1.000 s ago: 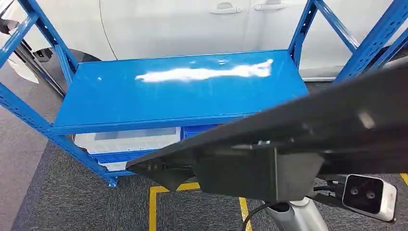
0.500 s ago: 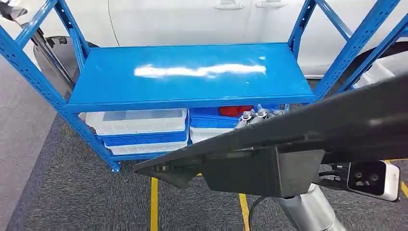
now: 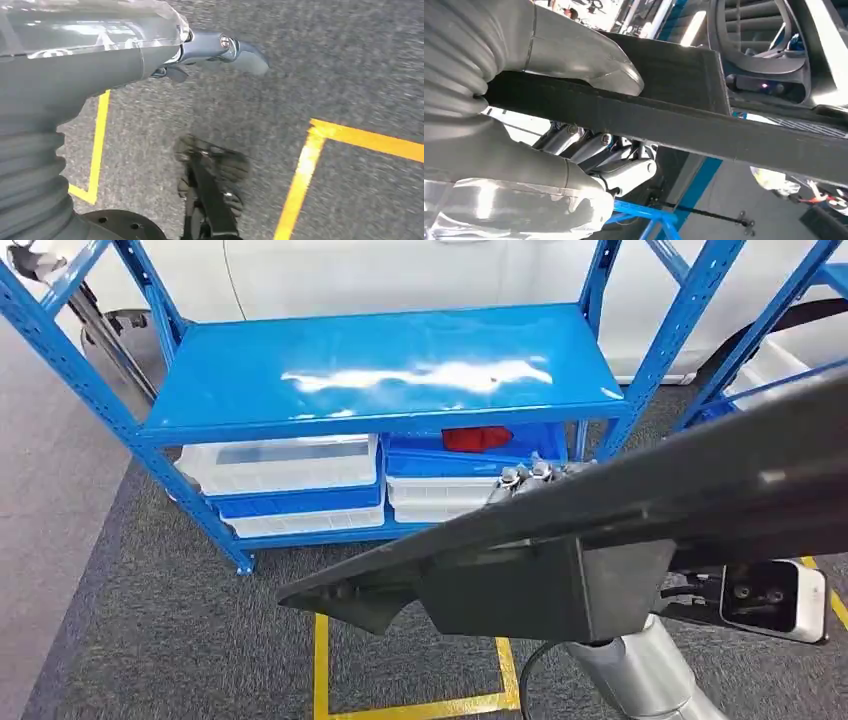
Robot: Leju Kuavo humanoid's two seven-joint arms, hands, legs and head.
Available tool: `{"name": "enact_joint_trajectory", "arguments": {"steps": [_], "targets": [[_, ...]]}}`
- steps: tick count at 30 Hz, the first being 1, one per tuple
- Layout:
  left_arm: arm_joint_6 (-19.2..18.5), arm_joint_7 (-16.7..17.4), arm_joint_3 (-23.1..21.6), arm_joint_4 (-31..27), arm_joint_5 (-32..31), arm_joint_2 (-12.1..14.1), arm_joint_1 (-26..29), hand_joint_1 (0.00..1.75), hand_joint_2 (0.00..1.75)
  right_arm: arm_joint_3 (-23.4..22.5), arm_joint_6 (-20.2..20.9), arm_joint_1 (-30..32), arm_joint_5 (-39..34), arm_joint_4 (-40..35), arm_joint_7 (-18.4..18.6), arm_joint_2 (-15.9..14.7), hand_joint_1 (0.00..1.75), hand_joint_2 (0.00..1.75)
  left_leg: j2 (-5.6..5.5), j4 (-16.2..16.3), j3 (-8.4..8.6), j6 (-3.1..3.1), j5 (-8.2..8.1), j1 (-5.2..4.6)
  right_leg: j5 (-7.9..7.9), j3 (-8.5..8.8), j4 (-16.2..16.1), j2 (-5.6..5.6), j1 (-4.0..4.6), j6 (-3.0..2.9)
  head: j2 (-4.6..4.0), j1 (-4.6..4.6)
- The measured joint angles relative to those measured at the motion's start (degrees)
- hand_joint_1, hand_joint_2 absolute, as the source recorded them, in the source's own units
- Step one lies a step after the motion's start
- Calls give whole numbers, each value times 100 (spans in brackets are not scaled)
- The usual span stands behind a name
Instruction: Take the parts from the cabinet and place them on the table.
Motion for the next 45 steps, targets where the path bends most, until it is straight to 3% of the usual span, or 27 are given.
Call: {"name": "enact_joint_trajectory", "arguments": {"steps": [2,3,4,5,8,9,11,13,14,16,18,19,20,23,25,27,29,30,31,33,34,35,36,39,40,42,45], "targets": [[-2,-2,4,0,2,0,-8,0,175,0,0,-1,0,17,0,0,175,175,1,-657,561,-11,406,19,98,-195,70,-1,-12,42,0,0],[0,-2,4,0,2,0,-14,0,175,0,0,0,0,17,0,0,175,175,0,-1160,939,-4,424,32,137,-267,116,0,-14,63,0,0],[-2,-2,4,0,0,0,-32,0,175,0,0,-2,0,15,0,0,175,175,-10,-1716,1302,18,164,12,173,-334,164,2,12,106,0,-2],[0,-4,7,0,0,2,-33,0,175,0,0,-1,2,15,0,0,175,175,-37,-1879,1371,109,98,-13,219,-340,177,-5,9,141,0,0],[-2,-4,7,0,0,-2,-26,0,175,2,0,-2,2,20,-4,0,175,175,-35,-1848,1251,228,210,-22,382,-339,125,-7,15,246,0,2],[-2,-4,7,0,0,-20,-31,0,175,0,8,0,0,31,-2,0,175,175,11,-1880,1207,268,284,17,292,-380,175,26,-27,273,0,0],[-2,-9,7,0,-4,-26,-34,0,175,-13,100,-7,-7,48,0,0,175,175,25,-1876,1064,349,439,7,-461,-594,824,36,-21,304,0,0],[0,-11,7,0,-13,-31,-33,0,175,-44,140,-5,-13,70,0,0,175,175,26,-1874,891,364,537,-7,-935,-805,1678,36,-27,329,0,0],[9,-11,7,0,-26,-31,-32,0,175,-70,199,8,-11,79,0,0,175,175,26,-1872,808,360,597,-14,-935,-832,1947,35,-30,332,0,0],[9,7,7,0,-26,-33,-20,0,175,-186,468,142,55,79,-2,24,175,175,26,-1870,674,347,698,-25,-569,-564,1805,35,-32,309,0,0],[11,22,7,0,-26,-33,-10,0,175,-264,638,230,133,79,0,70,175,175,22,-1870,626,332,741,-29,-367,-225,1353,35,-30,274,0,0],[9,26,7,0,-28,-39,-5,0,175,-334,758,300,205,72,-2,135,175,175,20,-1866,604,315,774,-34,-302,180,764,36,-17,222,0,0],[9,35,7,0,-39,-52,-1,0,175,-417,850,360,273,57,0,216,175,175,23,-1861,575,288,802,-39,-478,497,247,32,14,156,0,0],[-35,79,2,0,-112,-50,-2,0,175,-696,929,630,474,-80,-7,402,175,175,47,-1867,549,188,886,-25,-543,579,16,32,67,133,0,0],[-72,96,-4,0,-131,-42,13,0,175,-870,940,823,551,-212,-4,472,175,175,57,-1863,537,135,889,-52,-457,599,-75,35,-8,36,0,0],[-96,105,-11,0,-149,-46,25,0,175,-999,940,909,555,-293,-7,557,175,175,33,-1315,320,95,411,-17,-387,545,-86,61,1,-41,0,0],[-98,118,-11,0,-151,-33,28,0,175,-1076,925,1047,621,-365,-7,581,175,175,33,-417,-1,53,-57,-10,-356,489,-76,89,9,-52,0,0],[-107,133,-11,0,-142,-33,36,0,175,-1108,922,1115,705,-398,-7,588,175,175,32,-90,-101,34,-156,-10,-344,460,-59,125,8,-45,0,0],[-114,142,-11,0,-133,-33,46,0,175,-1145,924,1182,784,-433,-4,599,175,175,32,-40,-76,24,-101,-8,-336,437,-37,163,4,-35,0,0],[-125,151,-11,2,-105,-31,52,0,175,-1209,955,1263,868,-488,-2,625,175,175,15,-718,357,30,301,9,-334,405,15,264,0,-20,0,0],[-131,155,-11,0,-105,-22,53,0,175,-1250,977,1277,890,-524,-7,645,175,175,-67,-1326,694,47,543,23,-346,391,55,320,-3,-1,0,0],[-140,155,-11,4,-103,-15,65,0,175,-1274,982,1282,933,-549,-7,669,175,175,-348,-1715,897,84,494,45,-357,353,87,359,-18,21,0,0],[-149,160,-11,9,-101,-9,84,0,175,-1294,979,1283,975,-564,-7,682,175,175,-427,-1776,976,88,473,41,-344,293,108,418,-3,63,0,0],[-144,138,-11,9,-105,-9,61,0,175,-1371,927,1367,1091,-636,-4,713,175,175,-277,-1798,944,137,475,13,-279,259,97,572,-28,172,0,0],[-138,133,-13,9,-107,-18,61,0,175,-1406,909,1386,1139,-673,-4,713,175,175,-200,-1862,952,199,515,80,-306,237,124,588,6,213,0,0],[-96,131,-13,9,-120,-26,65,0,175,-1454,879,1387,1213,-730,-4,713,175,175,-68,-1878,940,285,532,62,-584,43,525,199,11,246,0,0],[-50,184,-13,9,-122,-28,77,0,175,-1502,798,1439,1226,-739,-4,713,175,175,137,-1875,910,295,534,39,-1134,-622,1889,110,-41,307,0,0]]}}
